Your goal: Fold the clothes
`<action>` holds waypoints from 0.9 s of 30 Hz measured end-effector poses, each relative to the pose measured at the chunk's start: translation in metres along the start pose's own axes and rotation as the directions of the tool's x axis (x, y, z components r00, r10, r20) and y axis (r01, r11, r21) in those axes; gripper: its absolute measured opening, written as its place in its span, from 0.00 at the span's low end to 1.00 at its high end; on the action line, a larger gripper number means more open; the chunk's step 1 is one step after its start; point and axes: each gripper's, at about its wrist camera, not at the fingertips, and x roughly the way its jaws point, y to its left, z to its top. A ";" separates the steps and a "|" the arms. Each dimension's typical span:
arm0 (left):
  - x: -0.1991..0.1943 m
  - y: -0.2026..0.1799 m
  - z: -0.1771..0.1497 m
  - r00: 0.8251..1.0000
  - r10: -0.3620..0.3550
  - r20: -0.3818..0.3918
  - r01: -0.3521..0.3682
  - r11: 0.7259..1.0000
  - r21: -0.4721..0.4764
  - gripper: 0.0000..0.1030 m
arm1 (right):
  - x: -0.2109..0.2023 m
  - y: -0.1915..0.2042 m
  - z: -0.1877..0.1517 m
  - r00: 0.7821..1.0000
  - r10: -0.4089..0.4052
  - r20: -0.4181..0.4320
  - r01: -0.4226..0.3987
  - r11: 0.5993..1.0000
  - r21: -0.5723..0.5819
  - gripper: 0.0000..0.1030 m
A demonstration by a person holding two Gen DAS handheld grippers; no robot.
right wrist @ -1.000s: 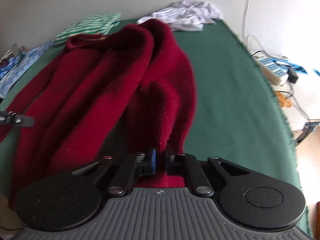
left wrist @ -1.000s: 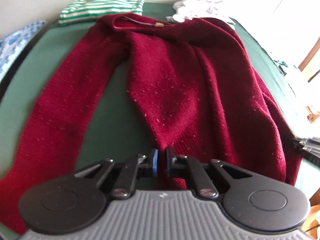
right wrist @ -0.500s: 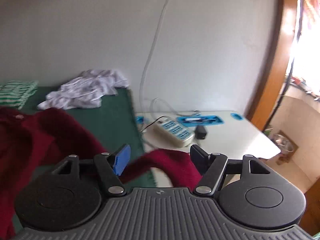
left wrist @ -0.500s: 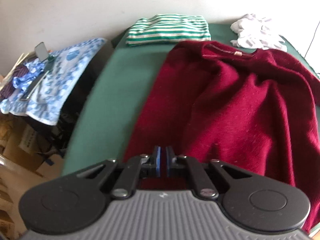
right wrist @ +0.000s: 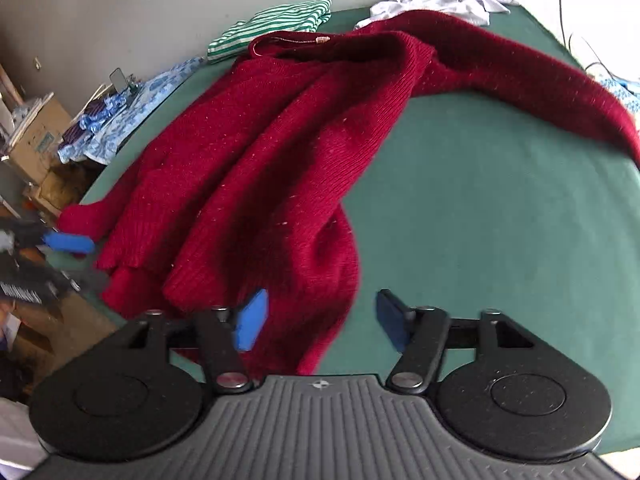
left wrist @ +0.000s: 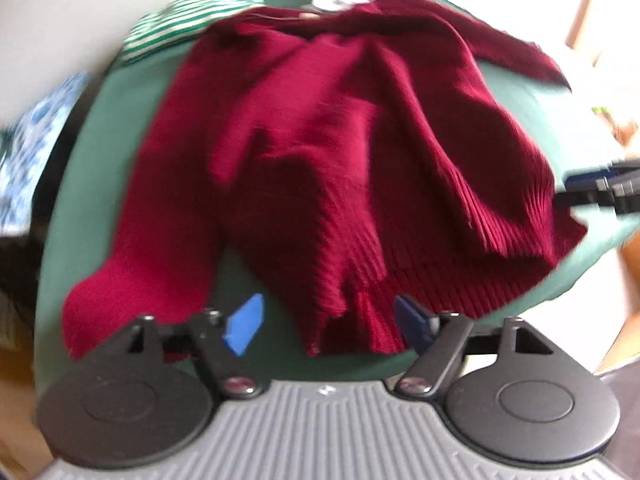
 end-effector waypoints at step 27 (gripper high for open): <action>-0.011 0.050 -0.052 0.996 -0.023 0.085 0.005 0.978 0.206 0.45 | 0.024 0.147 -0.062 0.893 -0.398 0.210 0.450 0.784 -0.427 0.54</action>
